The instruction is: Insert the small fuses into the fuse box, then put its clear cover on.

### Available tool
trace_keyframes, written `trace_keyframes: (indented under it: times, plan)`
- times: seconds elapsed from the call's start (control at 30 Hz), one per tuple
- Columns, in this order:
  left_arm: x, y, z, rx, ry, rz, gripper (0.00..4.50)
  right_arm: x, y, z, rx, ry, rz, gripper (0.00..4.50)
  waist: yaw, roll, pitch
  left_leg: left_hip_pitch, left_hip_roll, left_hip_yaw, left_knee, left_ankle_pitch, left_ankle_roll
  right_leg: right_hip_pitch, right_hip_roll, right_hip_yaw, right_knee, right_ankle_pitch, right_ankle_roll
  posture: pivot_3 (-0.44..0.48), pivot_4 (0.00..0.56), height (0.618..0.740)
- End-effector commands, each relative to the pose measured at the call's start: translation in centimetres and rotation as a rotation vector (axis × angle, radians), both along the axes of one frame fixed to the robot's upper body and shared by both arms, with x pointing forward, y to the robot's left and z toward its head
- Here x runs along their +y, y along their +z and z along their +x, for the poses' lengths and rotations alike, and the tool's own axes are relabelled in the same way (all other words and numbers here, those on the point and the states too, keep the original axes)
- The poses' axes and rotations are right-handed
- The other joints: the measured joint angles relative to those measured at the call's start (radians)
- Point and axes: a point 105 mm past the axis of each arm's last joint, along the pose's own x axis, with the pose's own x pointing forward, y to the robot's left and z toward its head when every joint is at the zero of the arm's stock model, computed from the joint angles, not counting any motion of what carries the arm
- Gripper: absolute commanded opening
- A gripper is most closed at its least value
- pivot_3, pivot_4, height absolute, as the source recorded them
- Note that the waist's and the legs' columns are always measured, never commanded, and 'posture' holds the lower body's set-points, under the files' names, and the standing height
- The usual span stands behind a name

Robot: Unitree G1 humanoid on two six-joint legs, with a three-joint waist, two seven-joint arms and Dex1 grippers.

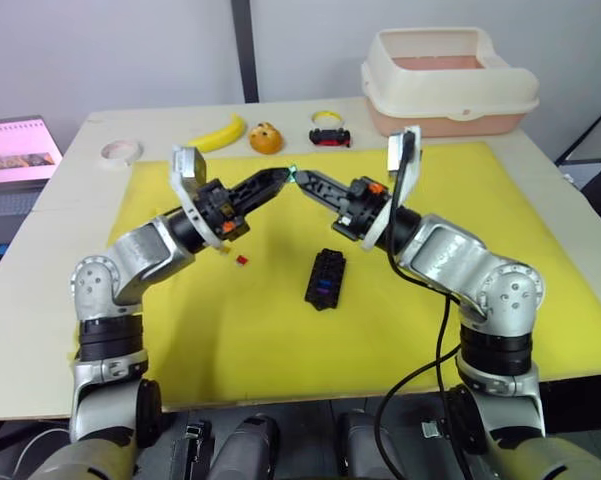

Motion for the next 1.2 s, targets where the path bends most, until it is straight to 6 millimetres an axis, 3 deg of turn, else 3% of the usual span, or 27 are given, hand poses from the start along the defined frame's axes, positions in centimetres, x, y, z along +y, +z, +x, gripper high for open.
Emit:
trace_keyframes:
  times: [0.03, 0.27, 0.47, 0.63, 0.9, 1.2]
  plan:
    - [1.0, 0.3, -1.2, -0.123, -0.021, 0.157, 0.99, -0.4, 1.6, -1.6, -0.064, 0.062, 0.009, 0.00, -0.001, 0.000, 0.000, 0.000, 0.000, 0.000, 0.000, 0.000, 0.000, 0.000, 0.000, 0.000, 0.000, 0.000, 0.000, 0.000, 0.150, 0.740]
    - [3.3, -0.6, -4.3, -0.400, -0.078, 0.589, 4.42, -2.3, 0.9, -3.1, -0.135, 0.132, -0.224, 0.00, -0.002, 0.002, 0.002, 0.000, 0.000, 0.001, -0.001, -0.003, 0.005, 0.000, 0.001, 0.000, -0.003, 0.000, 0.000, 0.000, 0.150, 0.740]
    - [2.9, -2.2, -6.5, -0.699, -0.167, 0.850, 4.47, -3.3, -2.1, -3.6, -0.227, 0.162, -0.595, 0.00, 0.001, 0.002, 0.004, 0.000, 0.002, 0.002, -0.003, -0.004, 0.007, 0.003, 0.001, -0.001, -0.009, 0.000, -0.001, 0.000, 0.150, 0.740]
    - [2.3, -5.1, -5.6, -1.048, -0.190, 1.051, 4.47, -3.2, -4.1, -3.1, -0.366, 0.172, -0.830, 0.00, 0.003, 0.002, 0.004, 0.000, 0.002, 0.004, -0.003, -0.005, 0.009, 0.004, 0.000, -0.001, -0.015, 0.001, -0.002, 0.000, 0.150, 0.740]
    - [0.0, -6.8, -4.5, -1.173, -0.288, 0.988, 4.47, -3.8, -6.8, -1.6, -0.535, 0.199, -1.074, 0.00, 0.007, 0.000, 0.005, -0.005, 0.002, 0.003, -0.001, -0.005, 0.009, 0.003, -0.001, -0.003, -0.016, 0.002, -0.001, 0.000, 0.150, 0.740]
    - [-0.7, -8.0, -2.6, -1.198, -0.335, 0.985, 4.47, -4.2, -7.9, -0.6, -0.581, 0.227, -1.133, 0.00, 0.003, 0.000, 0.006, -0.005, 0.002, 0.003, -0.001, -0.004, 0.006, 0.002, 0.000, -0.003, -0.015, 0.002, 0.000, 0.000, 0.150, 0.740]
